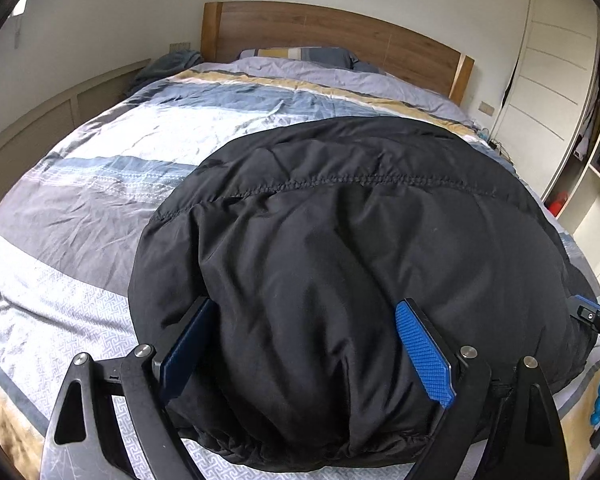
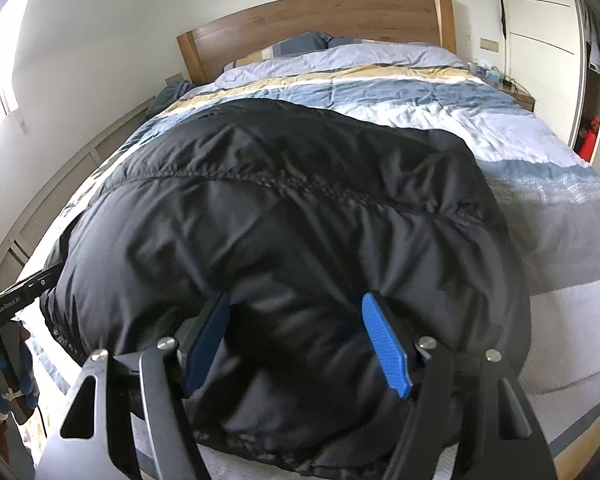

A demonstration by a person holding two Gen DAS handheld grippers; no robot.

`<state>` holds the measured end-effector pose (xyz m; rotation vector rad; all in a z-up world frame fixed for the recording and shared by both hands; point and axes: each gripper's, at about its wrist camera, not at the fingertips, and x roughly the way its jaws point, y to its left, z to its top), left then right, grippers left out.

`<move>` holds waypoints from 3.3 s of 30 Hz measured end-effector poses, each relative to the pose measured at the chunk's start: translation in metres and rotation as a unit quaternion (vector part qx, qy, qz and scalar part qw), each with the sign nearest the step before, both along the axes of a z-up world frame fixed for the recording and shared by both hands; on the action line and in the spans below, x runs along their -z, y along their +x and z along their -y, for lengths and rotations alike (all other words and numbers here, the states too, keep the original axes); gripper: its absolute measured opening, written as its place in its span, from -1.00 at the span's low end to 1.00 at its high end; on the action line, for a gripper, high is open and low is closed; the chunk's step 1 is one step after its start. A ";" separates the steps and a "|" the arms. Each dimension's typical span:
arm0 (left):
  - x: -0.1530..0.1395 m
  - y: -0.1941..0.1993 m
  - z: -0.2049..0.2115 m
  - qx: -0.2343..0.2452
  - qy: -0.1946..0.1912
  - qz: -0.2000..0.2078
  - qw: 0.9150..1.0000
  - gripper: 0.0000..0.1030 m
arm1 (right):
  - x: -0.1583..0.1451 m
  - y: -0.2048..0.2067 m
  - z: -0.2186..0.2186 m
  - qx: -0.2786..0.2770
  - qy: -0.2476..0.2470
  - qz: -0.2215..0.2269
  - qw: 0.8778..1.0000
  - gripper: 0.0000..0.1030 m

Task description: Fold large clothes

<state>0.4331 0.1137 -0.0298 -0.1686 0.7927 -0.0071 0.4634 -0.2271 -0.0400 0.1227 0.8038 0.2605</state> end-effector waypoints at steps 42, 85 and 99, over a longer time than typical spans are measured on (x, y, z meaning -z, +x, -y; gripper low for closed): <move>-0.038 -0.062 0.017 -0.011 0.062 0.038 0.997 0.76 | -0.008 -0.073 0.077 0.073 0.038 -0.021 0.996 0.31; -0.010 -0.066 -0.060 -0.016 -0.031 0.018 0.999 0.99 | -0.004 -0.051 0.130 0.130 0.123 -0.041 0.983 0.53; 0.018 0.033 -0.128 -0.033 -0.135 -0.043 0.989 0.99 | 0.061 0.035 0.155 0.126 0.233 -0.133 0.955 0.55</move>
